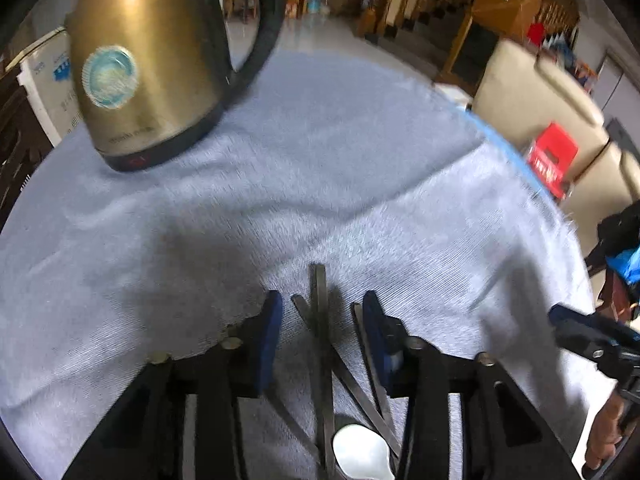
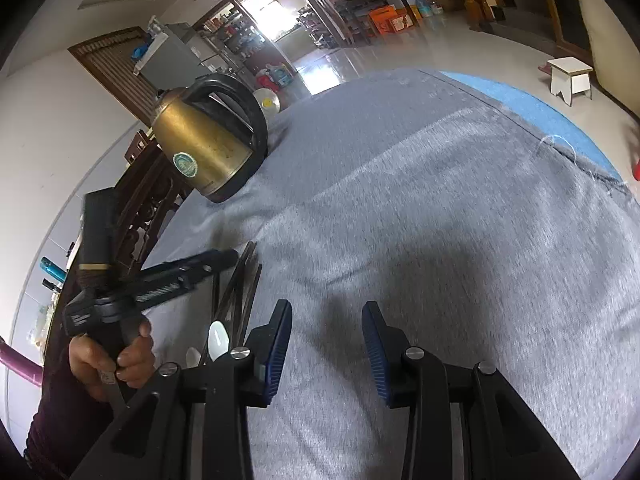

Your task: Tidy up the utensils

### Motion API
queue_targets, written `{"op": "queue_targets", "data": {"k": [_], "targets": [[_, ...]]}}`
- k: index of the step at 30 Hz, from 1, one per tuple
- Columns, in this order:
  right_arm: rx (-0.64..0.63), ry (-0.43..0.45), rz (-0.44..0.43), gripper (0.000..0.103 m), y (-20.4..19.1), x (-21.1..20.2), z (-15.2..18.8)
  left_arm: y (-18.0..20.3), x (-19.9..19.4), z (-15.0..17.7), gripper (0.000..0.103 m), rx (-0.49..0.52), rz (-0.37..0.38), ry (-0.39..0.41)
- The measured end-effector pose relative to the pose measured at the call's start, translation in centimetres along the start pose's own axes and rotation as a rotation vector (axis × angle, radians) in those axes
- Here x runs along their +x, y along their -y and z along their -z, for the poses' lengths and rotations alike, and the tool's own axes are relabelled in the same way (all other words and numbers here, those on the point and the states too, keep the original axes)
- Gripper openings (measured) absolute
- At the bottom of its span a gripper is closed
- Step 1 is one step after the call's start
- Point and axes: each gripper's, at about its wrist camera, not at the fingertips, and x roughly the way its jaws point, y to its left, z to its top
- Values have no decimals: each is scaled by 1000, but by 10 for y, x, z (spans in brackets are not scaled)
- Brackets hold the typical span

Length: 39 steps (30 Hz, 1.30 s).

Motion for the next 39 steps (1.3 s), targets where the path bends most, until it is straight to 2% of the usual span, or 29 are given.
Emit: {"op": "queue_targets", "data": {"k": [5,12,16,20,23,29,30,32,34,35,39], "targets": [[-14,-10,1,39,-2,8,-5,-1,13,-5,9,2,9,-14],[-73,-62,-19,39,-26,30,-11,-21,0,0,9,-62,36,22],[-91,-128,-51,39,-49,58,-21,-43,-30,4,6,-127,111,90],[-94,-195,-55,39,-70,87,-27,-52,-59,10,6,-142,139,137],[-107,-223,-1,39,-83,104,-30,-65,-77,21,6,-164,149,156],[-129,-280,123,40,-100,134,-27,-103,-92,48,6,-240,94,149],[-135,-262,141,40,-103,134,-27,-106,-91,50,6,-252,94,145],[-159,-253,192,32,-109,137,-26,-117,-90,58,6,-288,91,138],[-212,-249,250,14,-115,140,-24,-119,-93,62,6,-305,87,145],[-245,-244,272,9,-118,141,-22,-120,-96,64,6,-311,86,155],[-236,-242,237,7,-111,135,-20,-118,-113,69,6,-325,80,208]]}}
